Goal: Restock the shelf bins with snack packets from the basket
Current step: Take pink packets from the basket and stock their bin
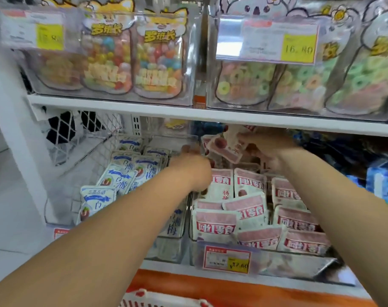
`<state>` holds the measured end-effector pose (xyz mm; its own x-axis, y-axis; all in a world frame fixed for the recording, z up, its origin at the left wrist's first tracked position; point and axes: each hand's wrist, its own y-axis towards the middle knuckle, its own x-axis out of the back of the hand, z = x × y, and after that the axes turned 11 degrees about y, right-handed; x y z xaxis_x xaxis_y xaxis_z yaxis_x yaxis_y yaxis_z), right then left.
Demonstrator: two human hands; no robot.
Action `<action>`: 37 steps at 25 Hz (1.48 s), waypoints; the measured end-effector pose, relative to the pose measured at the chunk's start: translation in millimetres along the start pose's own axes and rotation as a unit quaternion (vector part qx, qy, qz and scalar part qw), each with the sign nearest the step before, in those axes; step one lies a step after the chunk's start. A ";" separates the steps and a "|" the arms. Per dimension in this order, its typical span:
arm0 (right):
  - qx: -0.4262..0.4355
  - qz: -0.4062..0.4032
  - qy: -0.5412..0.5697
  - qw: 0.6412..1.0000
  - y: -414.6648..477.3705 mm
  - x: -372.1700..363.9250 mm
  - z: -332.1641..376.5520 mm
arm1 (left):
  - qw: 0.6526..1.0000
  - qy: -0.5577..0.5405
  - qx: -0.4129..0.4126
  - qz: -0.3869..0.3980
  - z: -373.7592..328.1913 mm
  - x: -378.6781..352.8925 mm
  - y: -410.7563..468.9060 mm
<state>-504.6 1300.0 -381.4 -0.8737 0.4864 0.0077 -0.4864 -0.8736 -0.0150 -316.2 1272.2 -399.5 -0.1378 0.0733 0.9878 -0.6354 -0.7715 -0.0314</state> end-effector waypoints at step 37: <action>-0.238 0.365 -0.398 0.807 -282.3 -88.9 -277.3 | 0.922 -0.197 0.029 0.332 30.9 -296.3 -284.6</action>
<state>-289.5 1508.1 -655.1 -0.7430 -0.4855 0.4606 0.0472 -0.7246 -0.6876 -71.1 1450.6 -678.5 -0.1870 -0.6547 0.7324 -0.4667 -0.5968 -0.6527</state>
